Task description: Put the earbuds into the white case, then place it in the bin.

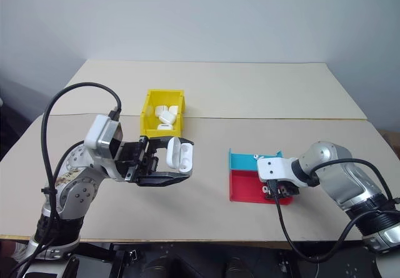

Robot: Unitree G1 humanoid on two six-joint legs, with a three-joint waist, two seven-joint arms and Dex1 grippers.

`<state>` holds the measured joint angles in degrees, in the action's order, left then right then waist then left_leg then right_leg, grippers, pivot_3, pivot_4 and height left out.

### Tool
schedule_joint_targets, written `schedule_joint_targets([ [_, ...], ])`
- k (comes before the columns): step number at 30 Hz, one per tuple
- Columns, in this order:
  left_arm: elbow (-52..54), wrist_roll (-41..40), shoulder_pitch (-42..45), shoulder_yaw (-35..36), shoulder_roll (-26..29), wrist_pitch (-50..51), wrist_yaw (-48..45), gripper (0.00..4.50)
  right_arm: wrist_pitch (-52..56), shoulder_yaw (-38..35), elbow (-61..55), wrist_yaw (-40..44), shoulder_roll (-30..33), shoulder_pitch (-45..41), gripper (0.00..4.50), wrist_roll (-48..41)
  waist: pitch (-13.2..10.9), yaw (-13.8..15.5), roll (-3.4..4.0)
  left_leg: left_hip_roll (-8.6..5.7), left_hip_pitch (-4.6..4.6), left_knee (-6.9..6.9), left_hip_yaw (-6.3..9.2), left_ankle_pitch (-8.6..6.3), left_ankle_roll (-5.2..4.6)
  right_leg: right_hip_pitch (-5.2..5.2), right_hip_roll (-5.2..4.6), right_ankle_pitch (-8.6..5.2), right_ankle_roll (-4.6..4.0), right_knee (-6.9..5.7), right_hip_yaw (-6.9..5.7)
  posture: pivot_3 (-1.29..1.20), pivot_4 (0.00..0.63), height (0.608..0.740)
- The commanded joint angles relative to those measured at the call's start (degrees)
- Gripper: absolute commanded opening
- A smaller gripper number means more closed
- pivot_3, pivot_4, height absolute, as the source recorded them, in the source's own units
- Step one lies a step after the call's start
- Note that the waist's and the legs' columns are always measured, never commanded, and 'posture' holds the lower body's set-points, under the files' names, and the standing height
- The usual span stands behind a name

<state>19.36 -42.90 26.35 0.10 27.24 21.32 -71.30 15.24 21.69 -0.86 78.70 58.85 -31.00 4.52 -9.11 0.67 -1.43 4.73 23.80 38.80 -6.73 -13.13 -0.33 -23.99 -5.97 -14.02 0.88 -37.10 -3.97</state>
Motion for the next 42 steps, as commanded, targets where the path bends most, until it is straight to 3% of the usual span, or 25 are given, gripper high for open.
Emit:
schedule_joint_targets([
  [1,1.80,-1.25,0.19,0.50,0.30,-0.69,0.13,2.82,-0.31,-0.81,0.13,0.16,-0.08,-0.22,1.34,1.07,0.00,0.00,0.00,0.00,-0.01,0.00,0.00,0.00,0.00,0.00,0.00,0.00,0.00,0.00,0.00,0.00,0.150,0.740],
  [3,1.89,-1.29,0.16,0.48,0.29,-0.65,0.18,2.82,-0.16,-0.85,0.11,0.11,-0.20,-0.14,0.67,1.15,0.00,0.00,0.00,0.00,-0.02,-0.01,0.00,0.00,0.00,0.02,0.00,0.00,0.00,0.00,0.00,0.00,0.150,0.740],
  [9,1.80,-1.50,0.21,0.50,0.30,-0.41,0.25,2.82,2.69,-3.10,-1.37,-1.83,-1.46,0.39,0.63,-0.35,0.00,0.00,0.00,0.00,-0.03,-0.01,0.00,0.00,0.00,0.02,0.00,0.00,0.00,0.00,0.00,0.00,0.150,0.740],
  [12,1.38,-1.51,0.71,0.46,0.25,-0.29,0.23,2.82,9.16,-8.95,-5.36,-3.76,-3.47,-0.49,0.63,-5.81,0.00,-0.09,0.00,0.00,-0.01,-0.02,-0.01,0.01,0.01,-0.02,0.01,0.00,0.00,-0.01,0.01,0.00,0.150,0.740],
  [18,-0.50,-0.66,2.91,0.07,-0.66,-0.30,1.48,2.82,24.38,-30.06,-17.68,-11.87,-13.89,-1.47,0.63,-29.08,0.00,0.06,0.00,0.00,0.03,-0.04,0.03,0.13,0.22,-0.02,0.01,0.01,-0.01,0.01,-0.01,0.00,0.150,0.740],
  [21,-1.74,-0.77,4.10,-0.18,-1.23,-0.44,1.13,2.82,30.10,-39.71,-24.07,-22.05,-23.28,-3.39,0.63,-43.90,0.00,0.11,0.00,0.00,0.02,-0.04,0.10,0.00,0.00,0.04,0.01,0.01,-0.01,0.00,-0.06,0.00,0.150,0.740],
  [23,-2.63,-0.78,5.12,-0.50,-1.57,-0.47,0.66,2.82,33.16,-42.20,-27.65,-28.37,-27.81,-5.20,0.63,-52.78,0.00,0.04,0.01,0.00,0.02,-0.04,0.09,0.00,0.00,0.02,0.01,0.01,-0.02,-0.01,-0.04,0.00,0.150,0.740],
  [26,-3.92,-0.65,6.54,-0.94,-1.87,-0.52,-0.38,2.82,34.78,-42.09,-31.43,-35.35,-31.30,-6.25,0.63,-60.71,0.01,0.05,0.02,0.01,0.03,-0.06,0.09,-0.01,-0.01,0.00,0.01,0.01,-0.02,-0.02,-0.05,0.00,0.150,0.740],
  [29,-4.99,-0.64,7.49,-1.01,-1.95,-0.54,-1.16,2.82,34.38,-39.31,-34.30,-38.53,-31.63,-4.89,0.63,-62.73,0.01,0.05,0.03,-0.01,0.03,-0.06,0.07,-0.03,-0.04,0.01,0.00,0.01,-0.02,0.00,-0.02,0.00,0.150,0.740],
  [42,-6.04,-0.28,8.87,-1.10,-1.64,-0.51,-2.39,2.82,27.50,-29.47,-37.17,-38.43,-27.85,2.68,0.63,-56.49,0.01,-0.04,0.03,0.00,0.03,-0.07,0.07,-0.03,-0.06,-0.03,0.03,0.01,-0.02,-0.01,-0.01,0.00,0.150,0.740],
])
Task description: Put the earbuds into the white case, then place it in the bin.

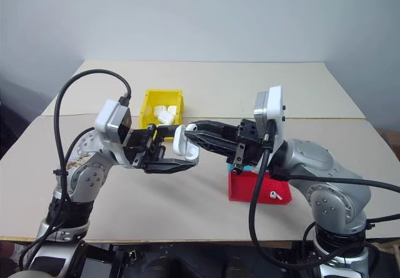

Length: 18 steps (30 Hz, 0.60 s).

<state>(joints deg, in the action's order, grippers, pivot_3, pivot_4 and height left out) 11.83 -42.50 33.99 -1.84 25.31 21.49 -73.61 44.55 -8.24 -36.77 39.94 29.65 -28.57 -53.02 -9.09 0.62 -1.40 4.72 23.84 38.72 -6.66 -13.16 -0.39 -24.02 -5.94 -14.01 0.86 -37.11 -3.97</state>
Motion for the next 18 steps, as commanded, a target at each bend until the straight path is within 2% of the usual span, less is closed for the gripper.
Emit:
schedule_joint_targets([
  [1,1.56,-0.65,1.18,0.82,0.30,-0.66,-0.06,2.82,-2.28,0.75,-1.25,0.54,1.71,0.42,0.63,1.30,0.00,0.01,0.00,0.00,0.00,0.00,0.00,0.00,0.00,0.00,0.00,0.00,0.00,0.00,0.00,0.00,0.150,0.740],
  [4,1.65,-0.52,1.17,0.85,0.28,-0.68,0.05,2.82,-3.71,1.86,-1.17,1.84,3.08,1.13,0.63,2.40,0.00,0.02,0.00,0.00,0.00,-0.01,0.00,0.00,-0.01,0.00,0.00,0.00,0.00,0.02,0.00,0.00,0.150,0.740],
  [6,1.60,-0.47,1.18,0.96,0.32,-0.75,0.04,2.82,-4.28,2.38,-0.94,3.15,4.13,1.51,1.35,2.53,0.00,0.02,0.00,0.00,0.01,-0.01,0.00,-0.01,-0.01,0.00,0.00,0.00,0.00,0.02,0.00,0.00,0.150,0.740],
  [10,1.46,-0.31,1.17,1.06,0.40,-0.97,0.07,2.82,-5.43,2.36,-0.34,5.41,6.07,1.41,2.49,2.10,0.00,0.02,0.00,0.00,0.01,-0.01,0.01,-0.01,-0.01,0.00,0.00,0.00,0.00,0.02,0.00,0.00,0.150,0.740],
  [16,2.09,0.02,0.63,1.07,0.34,-1.20,0.97,2.82,-5.09,-0.32,4.55,4.35,8.07,-3.62,2.49,1.45,0.00,0.01,0.00,0.00,0.00,0.00,0.01,-0.01,-0.01,0.01,0.00,0.00,0.00,0.01,0.00,0.00,0.150,0.740],
  [18,2.44,0.09,0.13,1.38,0.71,-1.28,1.07,2.82,-7.28,-0.34,11.54,8.32,13.84,-8.00,2.49,7.11,-0.01,0.02,0.01,0.00,0.00,-0.01,0.00,-0.01,-0.01,-0.01,0.00,0.00,0.00,0.01,0.00,0.00,0.150,0.740],
])
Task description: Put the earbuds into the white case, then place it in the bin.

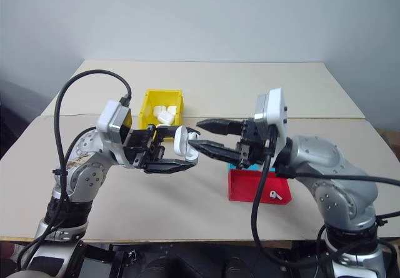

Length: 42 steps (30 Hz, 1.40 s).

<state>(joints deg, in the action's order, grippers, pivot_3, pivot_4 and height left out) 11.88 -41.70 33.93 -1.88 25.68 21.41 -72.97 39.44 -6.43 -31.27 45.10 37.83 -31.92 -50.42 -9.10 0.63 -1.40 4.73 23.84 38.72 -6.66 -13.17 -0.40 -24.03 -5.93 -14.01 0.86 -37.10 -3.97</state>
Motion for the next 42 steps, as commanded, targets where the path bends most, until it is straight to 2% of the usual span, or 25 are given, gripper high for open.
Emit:
schedule_joint_targets([
  [1,2.53,-0.82,-0.11,1.65,0.59,-1.24,0.31,2.82,-5.02,-0.15,9.84,6.83,9.56,-6.52,2.49,9.41,-0.01,0.01,0.01,-0.01,0.01,0.00,-0.03,0.00,0.00,-0.02,-0.02,0.00,0.00,0.01,0.03,0.00,0.150,0.740],
  [4,3.00,-0.88,-0.71,1.88,0.79,-1.26,0.32,2.82,-20.31,10.65,20.90,19.59,18.47,-9.98,2.49,26.17,-0.01,0.09,0.01,-0.02,0.01,-0.02,-0.06,-0.02,-0.03,0.00,-0.05,-0.01,0.01,0.10,0.00,0.00,0.150,0.740],
  [6,3.51,-0.79,-1.29,1.88,0.71,-1.34,0.70,2.82,-33.04,19.21,31.12,28.73,20.74,-14.27,2.49,37.19,-0.01,-0.17,0.01,-0.02,0.00,-0.05,-0.10,-0.04,-0.06,-0.03,-0.03,-0.01,0.02,0.12,0.06,0.00,0.150,0.740],
  [10,4.60,-0.68,-2.47,1.99,0.20,-1.63,1.76,2.82,-51.39,29.40,49.37,40.97,17.93,-22.99,2.49,48.84,-0.03,-1.39,0.03,0.01,0.00,-0.03,-0.15,-0.01,-0.02,-0.09,0.00,-0.01,0.03,0.06,0.12,0.00,0.150,0.740],
  [14,6.27,-0.57,-4.05,2.29,0.12,-1.73,3.04,2.82,-65.28,35.08,64.14,44.88,13.37,-29.42,2.49,56.88,-0.08,-1.55,0.07,0.04,0.00,-0.08,-0.18,0.20,0.34,-0.15,0.03,-0.01,0.02,0.06,0.13,0.00,0.150,0.740],
  [17,7.89,-0.58,-5.36,2.43,0.07,-1.68,4.35,2.82,-71.84,37.26,72.84,45.74,10.04,-32.80,2.49,60.45,-0.09,-1.47,0.08,0.04,0.00,-0.07,-0.20,0.25,0.42,-0.12,0.02,-0.01,0.02,0.06,0.12,0.00,0.150,0.740],
  [25,10.61,-1.05,-7.66,3.36,0.96,-1.23,6.47,2.82,-80.06,40.82,91.10,43.66,3.24,-39.96,2.49,69.52,-0.12,-1.27,0.14,0.05,0.00,-0.06,-0.20,0.32,0.54,-0.12,0.01,0.00,0.00,0.02,0.10,0.00,0.150,0.740],
  [33,12.50,-1.74,-9.03,3.77,1.87,-0.96,8.14,2.82,-83.91,41.25,96.91,40.57,1.25,-41.02,2.49,74.66,-0.13,-1.36,0.16,0.06,-0.01,-0.07,-0.20,0.34,0.58,-0.12,0.01,0.00,0.00,0.00,0.10,0.00,0.150,0.740],
  [42,13.46,-2.45,-9.72,3.95,2.64,-0.82,8.95,2.82,-85.27,41.48,98.49,36.19,0.29,-40.48,2.49,79.12,-0.14,-1.37,0.18,0.06,-0.02,-0.08,-0.21,0.35,0.61,-0.12,0.01,0.00,-0.01,-0.01,0.11,0.00,0.150,0.740],
])
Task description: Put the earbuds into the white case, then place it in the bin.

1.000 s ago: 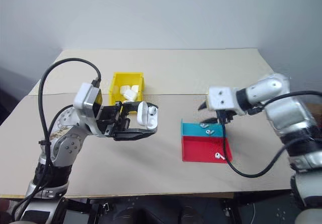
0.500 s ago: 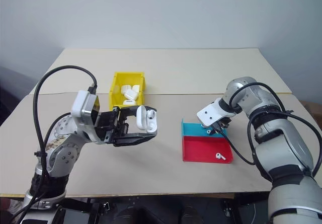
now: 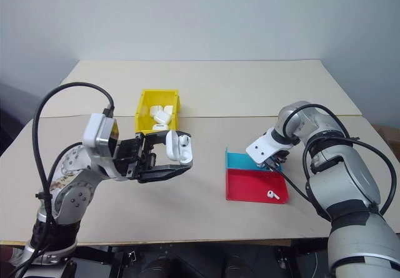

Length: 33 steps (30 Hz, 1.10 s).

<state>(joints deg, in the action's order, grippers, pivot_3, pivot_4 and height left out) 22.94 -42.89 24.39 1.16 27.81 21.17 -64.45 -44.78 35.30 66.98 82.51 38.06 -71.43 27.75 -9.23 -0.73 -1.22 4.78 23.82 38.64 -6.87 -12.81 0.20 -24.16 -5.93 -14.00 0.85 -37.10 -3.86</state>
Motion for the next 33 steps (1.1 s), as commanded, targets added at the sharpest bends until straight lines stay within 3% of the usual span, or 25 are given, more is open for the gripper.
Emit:
schedule_joint_targets([
  [1,2.48,-1.30,-0.20,0.91,0.54,-0.55,0.50,2.82,-1.03,-0.28,0.46,-1.51,-0.03,-0.99,2.49,1.27,0.00,-0.01,0.00,0.00,0.00,0.00,0.00,0.00,0.00,0.00,0.00,0.00,0.00,-0.01,0.00,0.00,0.150,0.740],
  [8,2.87,-1.48,-0.47,1.06,0.97,-0.43,0.92,2.82,-0.76,-0.65,1.41,-1.81,-0.83,-0.52,2.49,1.81,0.01,-0.04,0.01,0.01,-0.06,0.00,0.01,0.01,0.02,0.06,0.01,0.00,0.00,-0.01,-0.01,0.00,0.150,0.740],
  [12,3.44,-1.75,-0.87,1.26,1.37,-0.25,1.25,2.82,-0.19,-1.50,1.40,-0.75,-1.62,0.38,1.63,0.74,0.01,-0.11,0.01,0.02,-0.07,0.00,0.01,0.01,0.02,0.08,0.02,0.00,0.00,-0.01,-0.01,0.00,0.150,0.740],
  [33,1.87,-1.89,0.51,0.65,1.56,-0.45,0.07,2.82,0.86,-3.84,-0.45,-3.33,-1.16,2.83,1.63,0.29,0.02,-0.29,0.01,0.06,-0.40,-0.07,0.01,0.02,0.04,0.34,0.07,0.00,-0.03,0.00,0.01,0.00,0.150,0.740],
])
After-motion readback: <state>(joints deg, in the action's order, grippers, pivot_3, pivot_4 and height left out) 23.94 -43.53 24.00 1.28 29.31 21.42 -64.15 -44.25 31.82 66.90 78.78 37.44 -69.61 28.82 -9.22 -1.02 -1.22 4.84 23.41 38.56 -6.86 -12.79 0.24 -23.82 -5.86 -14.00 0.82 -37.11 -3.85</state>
